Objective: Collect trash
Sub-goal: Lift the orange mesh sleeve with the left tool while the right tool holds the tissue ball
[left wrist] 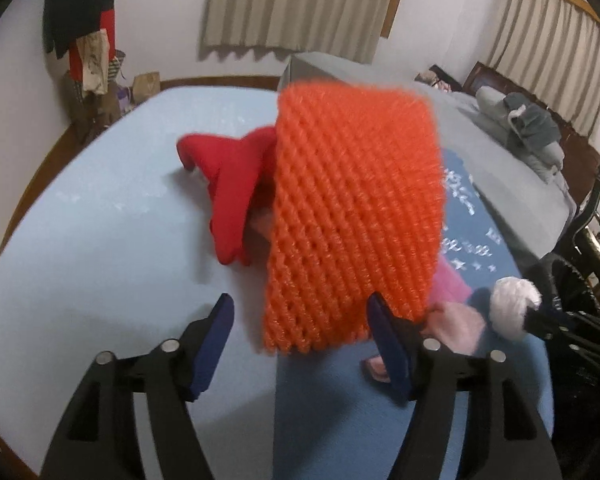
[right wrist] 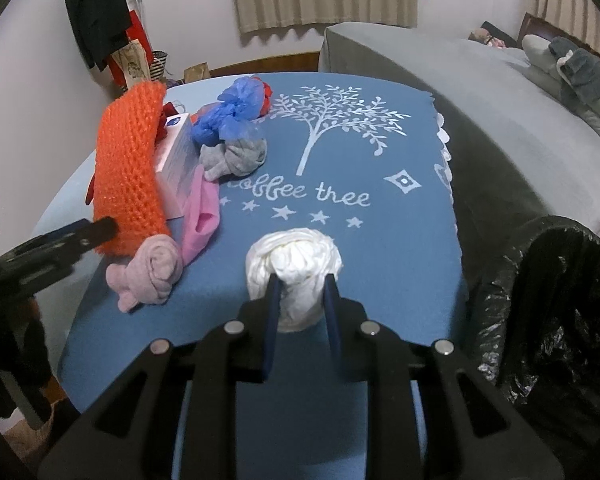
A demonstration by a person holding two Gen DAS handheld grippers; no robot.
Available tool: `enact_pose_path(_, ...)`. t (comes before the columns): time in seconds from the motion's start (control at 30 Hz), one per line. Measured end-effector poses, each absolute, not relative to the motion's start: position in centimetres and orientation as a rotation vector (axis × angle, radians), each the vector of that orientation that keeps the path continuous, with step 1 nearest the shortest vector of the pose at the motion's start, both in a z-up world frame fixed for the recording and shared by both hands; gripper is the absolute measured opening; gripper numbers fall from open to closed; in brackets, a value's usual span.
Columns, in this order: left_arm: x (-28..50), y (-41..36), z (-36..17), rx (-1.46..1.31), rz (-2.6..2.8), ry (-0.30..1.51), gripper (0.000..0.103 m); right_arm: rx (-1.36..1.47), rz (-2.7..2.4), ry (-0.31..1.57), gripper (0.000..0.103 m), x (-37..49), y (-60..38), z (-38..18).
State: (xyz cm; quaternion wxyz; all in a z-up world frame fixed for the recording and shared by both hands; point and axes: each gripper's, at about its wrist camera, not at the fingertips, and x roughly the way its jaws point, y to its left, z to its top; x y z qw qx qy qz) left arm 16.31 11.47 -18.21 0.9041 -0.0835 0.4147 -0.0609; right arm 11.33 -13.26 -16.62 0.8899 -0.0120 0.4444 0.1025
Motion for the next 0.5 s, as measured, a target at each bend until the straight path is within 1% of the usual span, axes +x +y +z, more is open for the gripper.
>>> enact_pose_path(0.1,17.1,11.8,-19.0,-0.201,-0.139,0.867,0.067,-0.027,0.211,0.923,0.021,11.3,-13.4,-16.6)
enact_pose_path(0.13,17.2,11.7,-19.0,-0.201,-0.148,0.861,0.064,-0.027,0.209,0.924,0.021,11.3,-13.4,-16.7)
enact_pose_path(0.2,17.5,11.5,-19.0,-0.204,-0.191,0.858,0.039,-0.024,0.205,0.929,0.021,11.3,-13.5,-16.8)
enact_pose_path(0.23,17.5,11.3,-18.9,-0.202,-0.202,0.854,0.034,-0.023,0.205,0.932,0.021,11.3,-13.5,-16.8)
enact_pose_path(0.27,17.6,11.2,-18.9,-0.199,-0.213,0.851,0.023,-0.023,0.204,0.933,0.021,11.3,-13.4,-16.9)
enact_pose_path(0.3,17.6,10.9,-18.9,-0.189,-0.225,0.846,0.017,-0.025,0.205,0.933,0.021,11.3,-13.4,-16.9)
enact_pose_path(0.4,17.6,10.8,-18.9,-0.186,-0.231,0.835,0.014,-0.027,0.21,0.931,0.021,11.2,-13.2,-16.8)
enact_pose_path(0.5,17.2,11.0,-18.3,-0.195,-0.225,0.819,0.013,-0.028,0.212,0.927,0.021,11.1,-13.1,-16.6)
